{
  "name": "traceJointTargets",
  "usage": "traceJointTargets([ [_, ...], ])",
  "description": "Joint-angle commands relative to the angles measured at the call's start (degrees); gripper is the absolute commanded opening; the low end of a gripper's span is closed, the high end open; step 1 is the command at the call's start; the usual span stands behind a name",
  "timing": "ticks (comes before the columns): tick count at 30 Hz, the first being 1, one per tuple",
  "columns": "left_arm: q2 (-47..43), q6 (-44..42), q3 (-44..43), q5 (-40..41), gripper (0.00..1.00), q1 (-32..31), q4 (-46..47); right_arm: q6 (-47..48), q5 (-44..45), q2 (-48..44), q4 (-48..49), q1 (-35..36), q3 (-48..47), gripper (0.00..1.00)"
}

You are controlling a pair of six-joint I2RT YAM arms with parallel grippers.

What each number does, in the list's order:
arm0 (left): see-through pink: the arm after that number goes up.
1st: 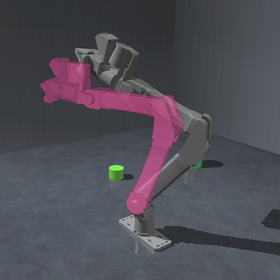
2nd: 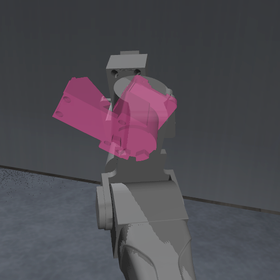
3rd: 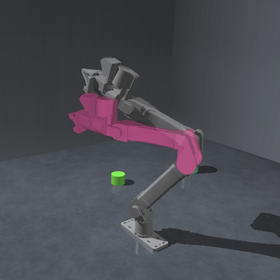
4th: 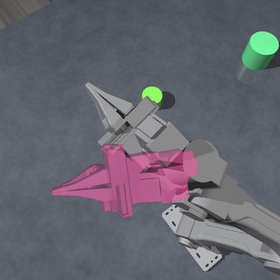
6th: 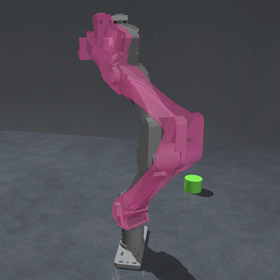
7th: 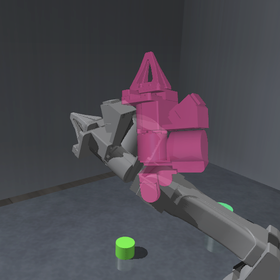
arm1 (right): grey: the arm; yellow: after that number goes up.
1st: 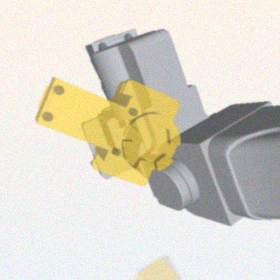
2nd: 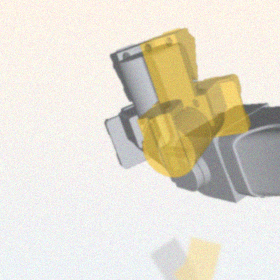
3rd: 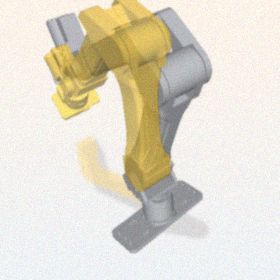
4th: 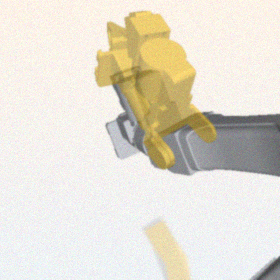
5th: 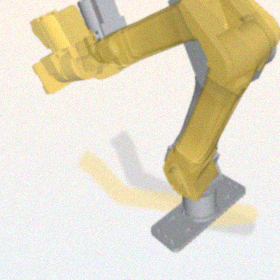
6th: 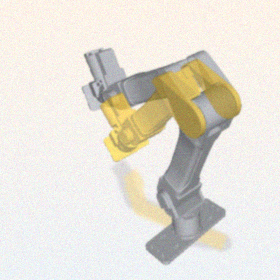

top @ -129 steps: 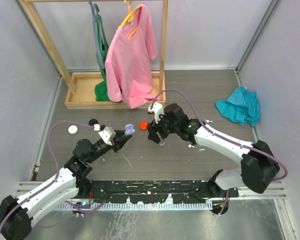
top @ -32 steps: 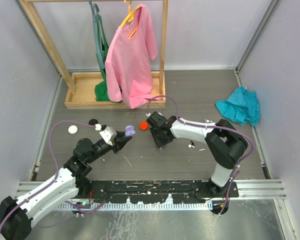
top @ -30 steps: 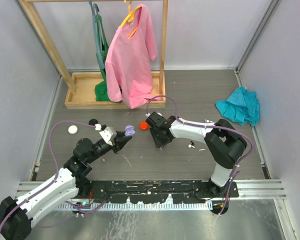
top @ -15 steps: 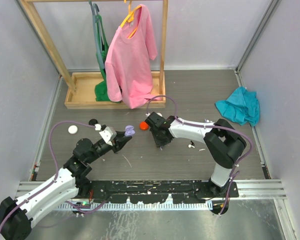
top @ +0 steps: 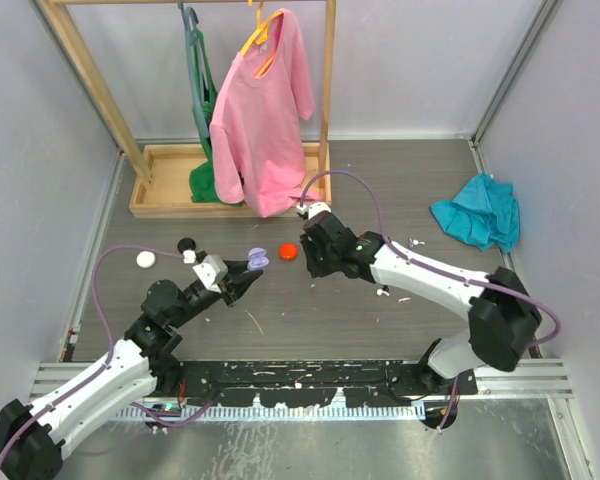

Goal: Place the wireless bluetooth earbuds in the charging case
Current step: Pick up the earbud from the center of the board, then place the earbud in the charging case.

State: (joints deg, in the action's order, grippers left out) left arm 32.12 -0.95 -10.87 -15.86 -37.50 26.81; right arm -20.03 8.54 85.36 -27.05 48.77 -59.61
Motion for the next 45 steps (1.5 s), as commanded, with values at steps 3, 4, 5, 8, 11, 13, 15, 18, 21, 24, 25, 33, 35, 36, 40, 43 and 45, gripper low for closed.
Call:
traceJointTargets([
  [3, -0.83, -0.45, 0.62, -1.82, 0.0, -0.08, 6.33, 4.26, 1.31, -10.21, 12.94, 2.2, 2.08, 0.22],
  [4, -0.82, -0.46, 0.79, -2.18, 0.0, -0.05, 6.86, 5.16, 1.84, -11.23, 14.44, 2.95, 2.15, 0.22],
  [5, -0.83, -0.46, 1.03, -2.58, 0.0, -0.11, 7.52, 6.4, 2.14, -12.33, 16.27, 3.91, 2.41, 0.22],
  [8, -0.98, -0.29, 1.55, -3.86, 0.0, -0.07, 8.75, 8.61, 2.54, -16.49, 23.86, 6.57, 4.61, 0.22],
  [11, -1.31, -0.19, 1.52, -4.63, 0.0, -0.08, 8.98, 10.31, 3.11, -20.14, 31.98, 8.83, 8.34, 0.22],
  [13, -1.43, -0.06, 1.85, -5.13, 0.0, -0.11, 9.74, 11.68, 3.32, -22.12, 36.92, 10.59, 10.85, 0.22],
  [15, -1.44, 0.07, 2.2, -5.78, 0.0, -0.12, 10.69, 13.14, 3.33, -23.58, 41.2, 12.29, 12.83, 0.23],
  [18, -1.81, 0.12, 2.39, -6.9, 0.0, -0.07, 11.11, 14.81, 2.66, -25.74, 48.14, 14.59, 16.11, 0.24],
  [21, -2.73, 0.29, 2.88, -8.54, 0.0, -0.12, 12.15, 15.27, 1.65, -26.99, 55.43, 15.45, 19.32, 0.24],
  [24, -4.21, 0.53, 3.39, -8.92, 0.0, -0.1, 12.42, 14.95, 0.24, -27.3, 61.58, 15.96, 22.05, 0.23],
  [25, -4.65, 0.59, 3.48, -8.92, 0.0, -0.11, 12.34, 14.88, -0.11, -27.19, 63.44, 16.08, 22.76, 0.23],
  [33, -5.3, 1.24, 3.49, -10.13, 0.0, -0.12, 12.9, 14.08, -3.1, -24.35, 74.78, 16.48, 26.14, 0.23],
  [35, -5.15, 1.79, 3.49, -10.2, 0.0, -0.1, 13.26, 13.77, -3.91, -23.88, 77.1, 16.53, 26.72, 0.23],
  [36, -4.94, 2.01, 3.48, -10.22, 0.0, -0.06, 13.57, 13.44, -4.41, -23.45, 77.98, 16.53, 26.88, 0.23],
  [40, -4.28, 2.9, 3.49, -10.5, 0.0, -0.08, 14.71, 12.64, -6.1, -21.84, 79.43, 16.55, 27.13, 0.22],
  [43, -3.91, 3.46, 3.47, -11.09, 0.0, -0.12, 15.44, 11.96, -6.59, -20.38, 81.04, 16.62, 27.8, 0.23],
  [45, -3.7, 3.67, 3.4, -11.3, 0.0, -0.12, 15.57, 11.65, -6.68, -19.6, 82.46, 16.62, 28.28, 0.22],
])
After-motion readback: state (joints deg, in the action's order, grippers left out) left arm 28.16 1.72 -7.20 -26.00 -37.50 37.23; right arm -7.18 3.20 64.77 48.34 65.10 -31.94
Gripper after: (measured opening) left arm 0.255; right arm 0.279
